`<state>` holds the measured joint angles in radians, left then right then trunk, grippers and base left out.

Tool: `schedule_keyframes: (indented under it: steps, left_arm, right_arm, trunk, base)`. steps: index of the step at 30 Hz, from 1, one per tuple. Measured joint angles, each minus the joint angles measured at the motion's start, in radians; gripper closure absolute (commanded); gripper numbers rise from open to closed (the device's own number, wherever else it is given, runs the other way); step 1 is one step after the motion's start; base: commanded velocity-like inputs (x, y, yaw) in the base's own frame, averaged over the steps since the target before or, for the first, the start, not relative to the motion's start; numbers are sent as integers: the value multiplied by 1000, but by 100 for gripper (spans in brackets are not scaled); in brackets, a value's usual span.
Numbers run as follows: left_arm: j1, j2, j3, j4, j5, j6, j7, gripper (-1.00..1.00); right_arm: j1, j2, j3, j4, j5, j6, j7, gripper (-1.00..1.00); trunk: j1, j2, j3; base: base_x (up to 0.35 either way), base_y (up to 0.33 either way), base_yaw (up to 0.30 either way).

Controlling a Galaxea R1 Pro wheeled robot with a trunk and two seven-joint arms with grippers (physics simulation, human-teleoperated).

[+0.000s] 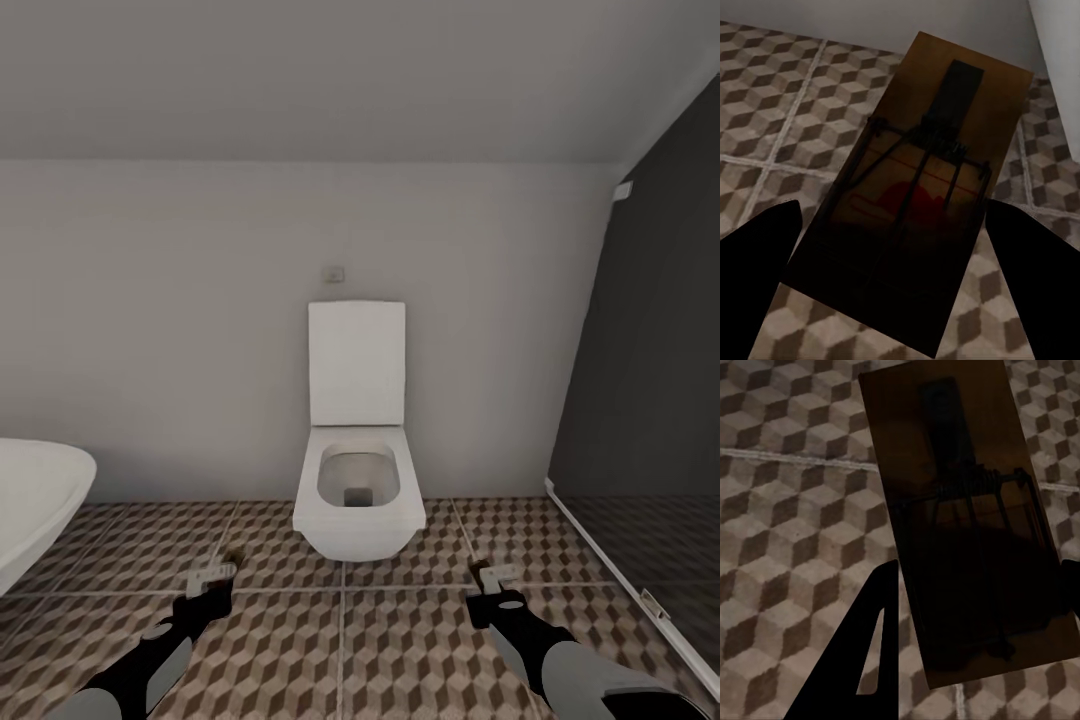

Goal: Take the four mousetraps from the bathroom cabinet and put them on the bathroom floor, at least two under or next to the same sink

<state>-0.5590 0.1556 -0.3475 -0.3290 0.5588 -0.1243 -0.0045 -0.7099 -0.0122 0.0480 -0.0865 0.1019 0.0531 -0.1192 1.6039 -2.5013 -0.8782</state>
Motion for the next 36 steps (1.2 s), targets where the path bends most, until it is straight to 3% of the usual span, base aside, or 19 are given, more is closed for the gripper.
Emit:
schedule_keyframes:
  steps: [31,36]
  left_arm:
    - [1,1,-1,-5,0,-13,-3,100]
    - [1,2,0,-6,0,-14,-1,100]
  right_arm:
    - [0,0,4,0,7,-9,-7,100]
    - [0,0,3,0,7,-8,-10,100]
  trunk:
    - [14,-7,-120]
    - [14,-7,-120]
  base:
    - [0,0,0]
    - [0,0,0]
